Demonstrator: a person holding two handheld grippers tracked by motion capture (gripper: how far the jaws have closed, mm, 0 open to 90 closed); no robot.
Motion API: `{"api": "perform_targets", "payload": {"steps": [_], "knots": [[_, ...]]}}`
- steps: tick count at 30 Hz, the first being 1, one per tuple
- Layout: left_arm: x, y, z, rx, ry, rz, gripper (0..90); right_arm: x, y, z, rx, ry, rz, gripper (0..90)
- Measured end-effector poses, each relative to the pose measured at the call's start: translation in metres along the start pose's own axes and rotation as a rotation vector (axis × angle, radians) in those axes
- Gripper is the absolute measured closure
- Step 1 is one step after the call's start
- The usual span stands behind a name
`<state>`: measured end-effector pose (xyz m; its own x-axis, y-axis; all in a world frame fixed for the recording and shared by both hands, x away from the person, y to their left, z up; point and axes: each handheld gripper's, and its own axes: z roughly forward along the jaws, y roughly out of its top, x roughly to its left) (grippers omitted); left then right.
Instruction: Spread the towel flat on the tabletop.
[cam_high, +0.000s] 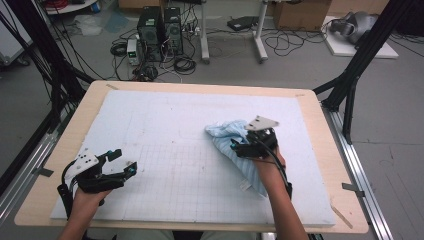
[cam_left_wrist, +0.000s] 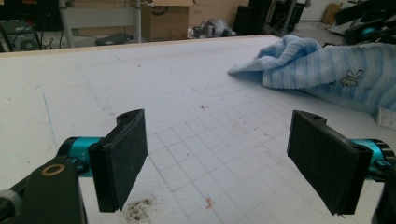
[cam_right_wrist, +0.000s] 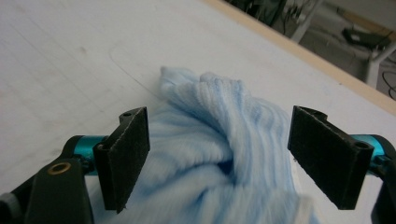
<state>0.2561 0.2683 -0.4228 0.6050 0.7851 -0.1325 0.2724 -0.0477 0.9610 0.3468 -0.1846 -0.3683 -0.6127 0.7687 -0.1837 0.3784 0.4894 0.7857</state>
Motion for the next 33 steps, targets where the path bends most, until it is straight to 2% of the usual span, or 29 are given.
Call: {"api": "perform_targets", "payload": {"steps": [3,6,7,8,10,11,12,13,14,15,16,18,19,20,21,23,24,25,26,28,30,32,33], "knots": [[0.0,0.0,0.0,0.002,-0.002,-0.001,20.4,-0.005,0.007,0.032,0.091,0.012,-0.015,20.4],[-0.001,0.0,-0.001,0.004,-0.002,0.002,20.4,-0.014,0.003,0.054,0.156,0.012,0.031,22.0],[0.0,0.0,-0.001,0.005,-0.002,0.003,20.4,-0.02,-0.002,0.065,0.193,0.02,0.073,26.4],[0.0,0.001,-0.001,0.005,-0.002,0.004,20.4,-0.02,-0.002,0.065,0.193,0.02,0.073,26.4],[0.0,0.0,-0.001,0.007,0.0,0.004,20.5,-0.022,-0.005,0.069,0.21,0.028,0.082,33.0],[0.0,0.0,-0.001,0.007,0.001,0.004,20.4,-0.023,-0.006,0.072,0.218,0.036,0.083,41.8],[0.001,0.0,-0.001,0.008,0.002,0.004,20.4,-0.023,-0.006,0.072,0.218,0.036,0.083,41.8],[0.001,0.0,-0.001,0.008,0.005,0.004,20.4,-0.023,-0.006,0.072,0.214,0.044,0.083,54.8],[0.001,0.0,-0.001,0.009,0.004,0.004,20.4,-0.023,-0.006,0.072,0.214,0.044,0.083,54.8],[0.001,0.0,-0.001,0.008,0.004,0.004,20.5,-0.023,-0.006,0.071,0.212,0.062,0.091,65.4],[0.001,0.0,-0.001,0.007,0.005,0.004,20.5,-0.023,-0.006,0.071,0.212,0.062,0.091,65.4],[0.002,0.0,-0.001,0.006,0.007,0.002,20.4,-0.021,-0.006,0.069,0.191,0.088,0.095,72.6],[0.002,0.0,-0.001,0.006,0.006,0.004,20.5,-0.016,-0.005,0.064,0.153,0.135,0.115,74.9],[0.003,0.0,-0.001,0.007,0.009,0.002,20.5,-0.016,-0.005,0.064,0.153,0.135,0.115,74.9],[0.003,-0.001,-0.002,0.004,0.011,-0.002,20.4,-0.005,-0.001,0.059,0.11,0.191,0.111,75.7],[0.004,-0.001,-0.002,0.004,0.011,-0.001,20.4,-0.001,0.0,0.057,0.098,0.208,0.104,75.8],[0.004,-0.001,-0.003,0.003,0.012,-0.002,20.4,0.012,0.006,0.051,0.066,0.25,0.084,75.9],[0.004,-0.001,-0.004,0.002,0.013,-0.002,20.4,0.012,0.006,0.051,0.066,0.25,0.084,75.9],[0.005,-0.002,-0.004,0.001,0.016,-0.006,20.4,0.026,0.014,0.046,0.025,0.301,0.069,76.0],[0.005,-0.002,-0.005,0.001,0.015,-0.008,20.5,0.036,0.019,0.043,0.001,0.338,0.06,77.0],[0.005,-0.002,-0.005,0.002,0.014,-0.009,20.5,0.041,0.022,0.042,-0.01,0.356,0.056,77.7],[0.005,-0.002,-0.005,0.002,0.013,-0.008,20.4,0.049,0.027,0.041,-0.028,0.399,0.058,78.7],[0.005,-0.002,-0.005,0.002,0.013,-0.007,20.5,0.054,0.032,0.041,-0.05,0.438,0.07,78.7]]}}
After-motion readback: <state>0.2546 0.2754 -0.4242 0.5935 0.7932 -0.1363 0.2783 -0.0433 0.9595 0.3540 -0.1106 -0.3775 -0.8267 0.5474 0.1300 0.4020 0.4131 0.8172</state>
